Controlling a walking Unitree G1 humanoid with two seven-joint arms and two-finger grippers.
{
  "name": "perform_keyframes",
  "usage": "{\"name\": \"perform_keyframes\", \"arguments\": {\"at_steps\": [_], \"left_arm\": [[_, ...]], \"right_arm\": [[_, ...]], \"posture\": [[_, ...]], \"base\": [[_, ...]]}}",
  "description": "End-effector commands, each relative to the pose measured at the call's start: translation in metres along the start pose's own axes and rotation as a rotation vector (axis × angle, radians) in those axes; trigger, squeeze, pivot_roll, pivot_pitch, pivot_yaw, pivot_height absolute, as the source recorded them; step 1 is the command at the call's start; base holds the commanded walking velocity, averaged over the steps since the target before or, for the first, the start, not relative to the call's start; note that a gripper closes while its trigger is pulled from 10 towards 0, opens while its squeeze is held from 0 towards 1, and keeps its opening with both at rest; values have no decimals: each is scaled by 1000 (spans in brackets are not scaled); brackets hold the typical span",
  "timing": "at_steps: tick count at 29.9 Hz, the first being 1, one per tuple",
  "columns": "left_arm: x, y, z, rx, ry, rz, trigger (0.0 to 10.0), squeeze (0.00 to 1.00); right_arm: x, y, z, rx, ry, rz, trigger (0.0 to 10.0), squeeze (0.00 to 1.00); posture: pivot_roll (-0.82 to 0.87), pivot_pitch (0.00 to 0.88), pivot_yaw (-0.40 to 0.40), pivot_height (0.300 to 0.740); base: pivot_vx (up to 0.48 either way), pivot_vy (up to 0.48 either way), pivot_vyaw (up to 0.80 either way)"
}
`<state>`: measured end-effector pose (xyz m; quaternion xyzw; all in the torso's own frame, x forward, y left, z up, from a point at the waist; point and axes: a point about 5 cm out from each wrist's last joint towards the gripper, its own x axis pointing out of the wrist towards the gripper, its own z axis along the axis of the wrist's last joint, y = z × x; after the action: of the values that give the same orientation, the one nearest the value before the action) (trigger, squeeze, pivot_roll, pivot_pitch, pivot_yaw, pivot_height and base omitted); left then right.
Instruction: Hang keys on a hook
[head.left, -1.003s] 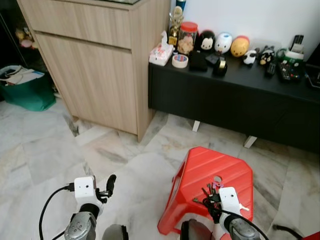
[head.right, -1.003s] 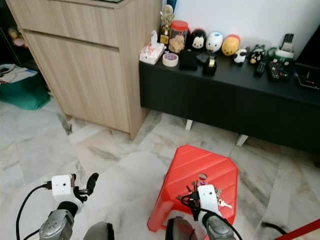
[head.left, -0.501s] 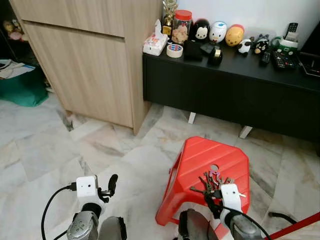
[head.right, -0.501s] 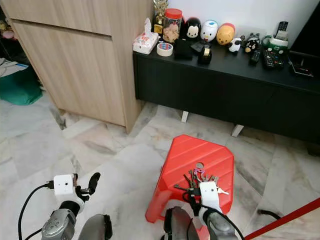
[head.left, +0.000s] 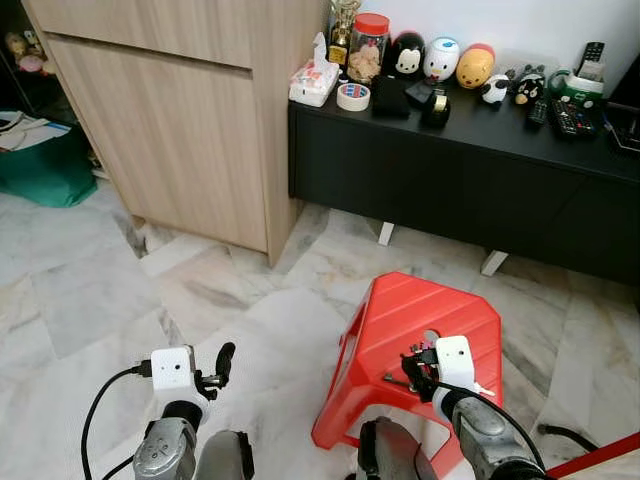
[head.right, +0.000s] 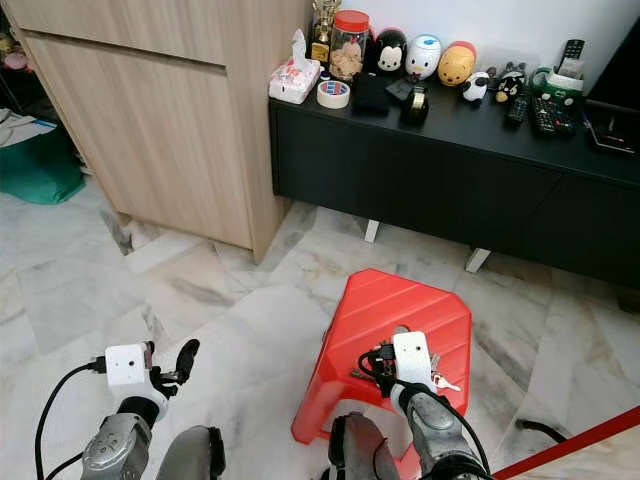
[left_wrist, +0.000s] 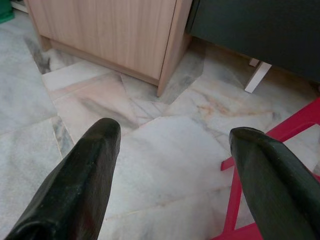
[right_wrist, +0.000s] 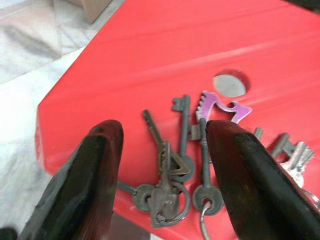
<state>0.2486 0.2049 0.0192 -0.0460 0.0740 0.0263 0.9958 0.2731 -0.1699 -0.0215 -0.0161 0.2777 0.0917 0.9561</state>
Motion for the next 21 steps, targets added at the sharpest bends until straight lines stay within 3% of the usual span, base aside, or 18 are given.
{"name": "perform_keyframes", "arguments": {"at_steps": [1,7,12,21], "left_arm": [[-4,1,-3,-6,20,4,10000,0],[-5,1,-3,-10,18,5,10000,0],[-9,0,-3,-11,18,6,10000,0],[-17,-2,-3,-12,20,3,10000,0]], "right_arm": [[1,2,0,-40,26,26,10000,0],[4,9,3,-62,27,58,10000,0],[4,9,3,-119,50,54,10000,0],[3,6,-3,-133,96,15,10000,0]], "posture": [[104,154,-91,597],[105,165,-96,597],[107,177,-99,597],[119,188,-95,597]], "base": [[0,0,0],[0,0,0],[0,0,0],[0,0,0]]}}
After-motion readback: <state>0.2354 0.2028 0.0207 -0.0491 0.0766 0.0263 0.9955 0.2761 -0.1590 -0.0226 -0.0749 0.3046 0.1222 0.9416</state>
